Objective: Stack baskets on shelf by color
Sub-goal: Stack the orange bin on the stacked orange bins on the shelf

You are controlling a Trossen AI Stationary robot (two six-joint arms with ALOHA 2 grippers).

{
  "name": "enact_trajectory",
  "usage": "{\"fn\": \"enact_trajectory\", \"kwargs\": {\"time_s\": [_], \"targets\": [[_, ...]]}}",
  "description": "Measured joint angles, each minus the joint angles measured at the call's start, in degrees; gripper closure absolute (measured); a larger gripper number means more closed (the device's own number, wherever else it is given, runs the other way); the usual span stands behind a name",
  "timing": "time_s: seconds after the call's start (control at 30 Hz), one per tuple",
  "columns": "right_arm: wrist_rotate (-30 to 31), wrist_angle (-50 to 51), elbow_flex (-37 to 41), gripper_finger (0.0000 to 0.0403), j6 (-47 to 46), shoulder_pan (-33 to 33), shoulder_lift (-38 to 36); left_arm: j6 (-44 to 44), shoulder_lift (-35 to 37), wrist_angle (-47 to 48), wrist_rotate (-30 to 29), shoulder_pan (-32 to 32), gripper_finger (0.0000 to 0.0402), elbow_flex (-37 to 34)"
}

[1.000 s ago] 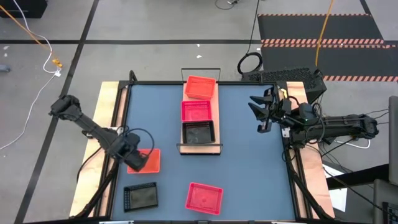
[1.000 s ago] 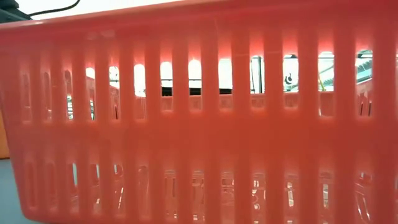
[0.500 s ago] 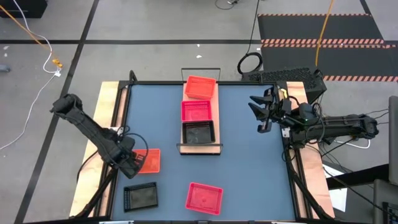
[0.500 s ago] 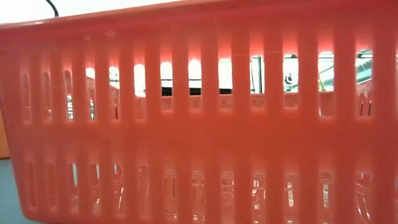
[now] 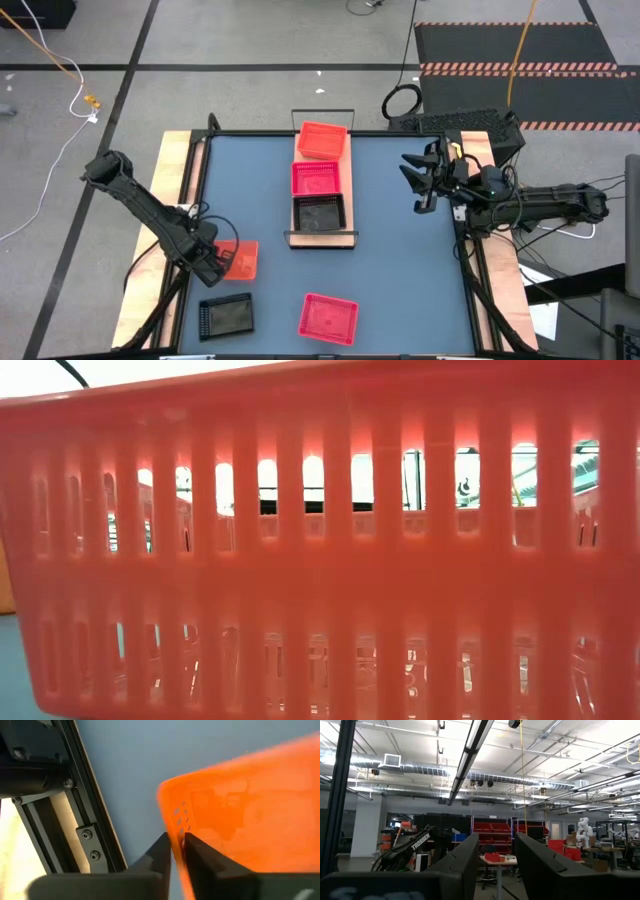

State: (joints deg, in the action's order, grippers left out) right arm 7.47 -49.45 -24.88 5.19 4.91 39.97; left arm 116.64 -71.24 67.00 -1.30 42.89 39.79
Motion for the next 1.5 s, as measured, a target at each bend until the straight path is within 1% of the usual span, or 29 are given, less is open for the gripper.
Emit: {"fn": "enact_trajectory", "kwargs": {"time_s": [0.07, 0.1, 0.2, 0.3, 0.37, 0.43, 0.5, 0.57, 0.67, 0.73, 0.77, 0.9, 0.97, 1.07, 1.1, 1.23, 1.33, 1.43, 1.5], "targets": [[0.0, 0.0, 0.0, 0.0284, 0.0, 0.0, 0.0, 0.7, 0.0, -0.1, 0.0, 0.0, 0.0383, 0.0], [0.0, 0.0, 0.0, 0.0284, 0.0, 0.0, 0.0, 1.1, 0.0, -0.1, 0.0, 0.0, 0.0388, 0.0], [0.0, 0.0, 0.0, 0.0284, 0.0, 0.0, 0.0, 1.1, 0.0, -0.1, 0.0, 0.0, 0.0380, 0.1], [-0.7, -0.4, 0.0, 0.0284, 0.2, 0.0, 0.0, 0.7, 0.0, 0.6, -1.4, 0.0, 0.0374, 1.6], [-4.0, -0.4, 0.0, 0.0284, 0.0, 0.0, 0.0, -0.4, 0.0, 2.3, -3.1, 0.0, 0.0377, 3.5], [-8.2, -0.5, 0.0, 0.0284, 0.0, 0.0, 0.2, -0.8, 0.0, 5.7, -5.7, 0.0, 0.0386, 6.4], [-10.8, -0.8, 0.0, 0.0284, -0.4, 0.0, 0.5, -0.9, 0.0, 10.0, -8.8, 0.0, 0.0392, 10.1], [-9.8, -1.8, 0.0, 0.0284, -2.5, 0.0, 0.8, -1.1, 0.0, 14.7, -12.0, 0.0, 0.0393, 14.1], [-3.3, -2.5, 0.0, 0.0284, -6.1, 0.0, 1.5, -2.5, 0.0, 22.5, -15.9, 0.0, 0.0385, 20.1], [0.6, -1.9, 0.0, 0.0284, -6.5, 0.0, 2.0, -4.6, 0.4, 23.3, -18.5, -0.4, 0.0385, 22.9], [2.1, -1.6, 0.0, 0.0284, -6.1, 0.0, 2.2, -7.3, 1.0, 22.9, -21.1, -0.9, 0.0388, 23.8], [10.1, -0.7, -0.1, 0.0284, -4.8, 0.0, 3.7, -11.7, 1.7, 23.4, -34.6, -2.1, 0.0394, 28.7], [12.4, 0.7, -1.5, 0.0284, -3.3, 0.0, 4.7, -15.2, 1.6, 22.8, -40.7, -3.2, 0.0389, 31.1], [12.1, 5.7, -4.0, 0.0284, -1.4, 0.0, 6.4, -21.2, 1.6, 23.3, -49.0, -5.7, 0.0386, 34.5], [11.9, 6.4, -4.7, 0.0284, -1.2, 0.0, 7.2, -23.6, 1.6, 23.2, -50.9, -6.7, 0.0388, 35.7], [11.6, 7.7, -6.1, 0.0284, 1.7, 0.0, 10.8, -34.0, 1.6, 23.0, -58.0, -11.0, 0.0394, 40.8], [11.6, 7.7, -7.0, 0.0284, 3.2, 0.0, 13.4, -39.7, 1.7, 21.6, -65.9, -14.5, 0.0386, 42.6], [8.5, 8.3, -8.1, 0.0272, 5.3, 0.0, 16.2, -46.6, 1.5, 15.3, -74.6, -18.3, 0.0382, 41.3], [7.3, 8.6, -9.0, 0.0251, 5.6, 0.0, 18.2, -52.5, 1.2, 8.0, -79.0, -20.6, 0.0386, 39.0]]}}
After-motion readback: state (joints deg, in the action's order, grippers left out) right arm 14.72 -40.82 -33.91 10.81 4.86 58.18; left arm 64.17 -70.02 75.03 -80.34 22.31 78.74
